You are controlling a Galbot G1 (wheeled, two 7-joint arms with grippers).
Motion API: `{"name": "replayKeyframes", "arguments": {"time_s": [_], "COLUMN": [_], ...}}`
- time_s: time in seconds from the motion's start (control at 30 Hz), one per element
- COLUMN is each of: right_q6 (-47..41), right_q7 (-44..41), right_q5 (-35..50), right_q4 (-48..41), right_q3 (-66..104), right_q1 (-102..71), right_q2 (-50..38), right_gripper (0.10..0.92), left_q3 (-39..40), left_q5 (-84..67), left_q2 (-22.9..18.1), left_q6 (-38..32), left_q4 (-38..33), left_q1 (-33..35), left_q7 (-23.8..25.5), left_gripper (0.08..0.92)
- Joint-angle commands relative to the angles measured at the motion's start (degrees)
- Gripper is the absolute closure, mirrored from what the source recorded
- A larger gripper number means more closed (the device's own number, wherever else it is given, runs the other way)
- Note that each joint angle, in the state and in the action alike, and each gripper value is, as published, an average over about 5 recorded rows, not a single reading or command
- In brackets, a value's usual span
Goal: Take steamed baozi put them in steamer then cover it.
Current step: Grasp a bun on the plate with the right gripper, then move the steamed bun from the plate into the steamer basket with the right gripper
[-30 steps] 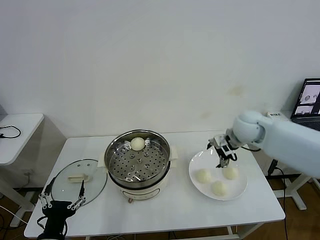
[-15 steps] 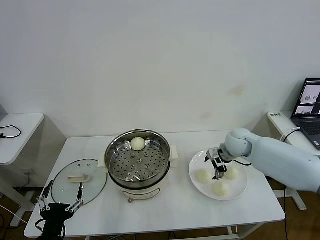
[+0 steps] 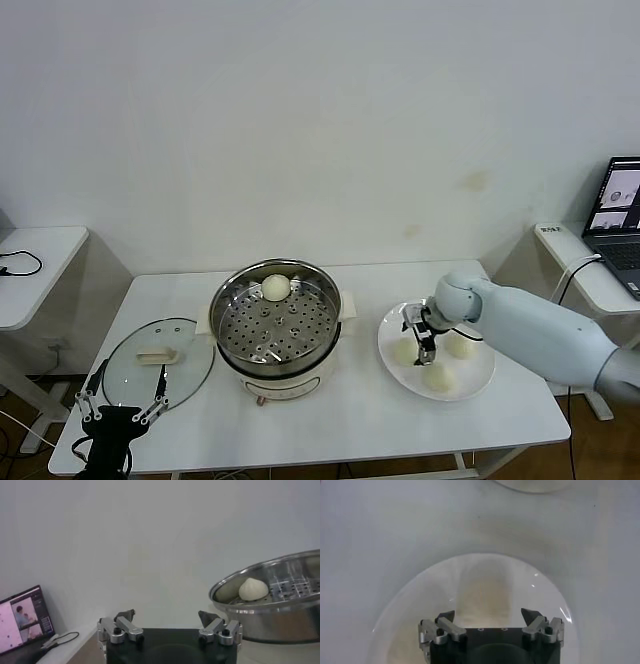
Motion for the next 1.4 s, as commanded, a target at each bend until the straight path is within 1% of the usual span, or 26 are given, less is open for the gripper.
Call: {"name": "replayKeyframes", "arguments": {"time_s": [0.03,0.23,0.4,0.5,0.73,0.9,1.03,1.23,1.4], "right_q6": [-0.2,-0.1,0.2,0.5,0.9,-0.8,-2.5,-6.2,-9.5], "right_q7": [0.2,-0.6,-1.4,-2.9,-6.3,-6.2,-5.5,-3.3,-0.7], "right_q5": [-0.6,-0.7,-0.8,-0.8,1.5,8.4,13.9,23.7,29.6], "right_q4": [-2.9,-2.6,-2.6,-2.4,0.6,5.2,8.4,10.2,9.0], "right_q3": [1.0,0.9,1.3,1.5,0.2,-5.7,-11.8,-14.6,-15.8], "right_q1": [-1.8,-1.7,-0.9,0.4,8.9,19.7,29.4,38.3,40.5], "right_q2": [2.3,2.0,1.8,1.5,-1.4,-4.2,-4.4,0.8,9.1], "right_gripper": [0.234,0.306,0.396,0.419,0.415,0.406,0.399,0.395,0.389], "left_q3": [0.0,0.2,0.3,0.3,0.2,0.0,-0.1,-0.1,-0.8], "left_q5": [0.1,0.2,0.3,0.3,0.1,-0.2,-0.6,-1.1,-1.8], "left_q2": [0.0,-0.2,-0.3,-0.3,0.0,0.6,1.3,1.5,2.0], "left_q6": [0.0,0.0,0.0,0.0,0.1,0.2,0.3,1.0,1.4], "left_q4": [0.0,0.0,-0.1,-0.2,-0.3,-0.3,-0.4,-0.9,-1.1], "left_q1": [0.1,0.1,0.1,0.1,0.1,-0.1,-0.3,-1.0,-1.1], "left_q7": [0.1,0.2,0.2,0.2,0.3,0.2,0.1,-0.2,-0.3], "left_gripper": [0.177,0.177,0.177,0.177,0.177,0.177,0.177,0.177,0.177]}}
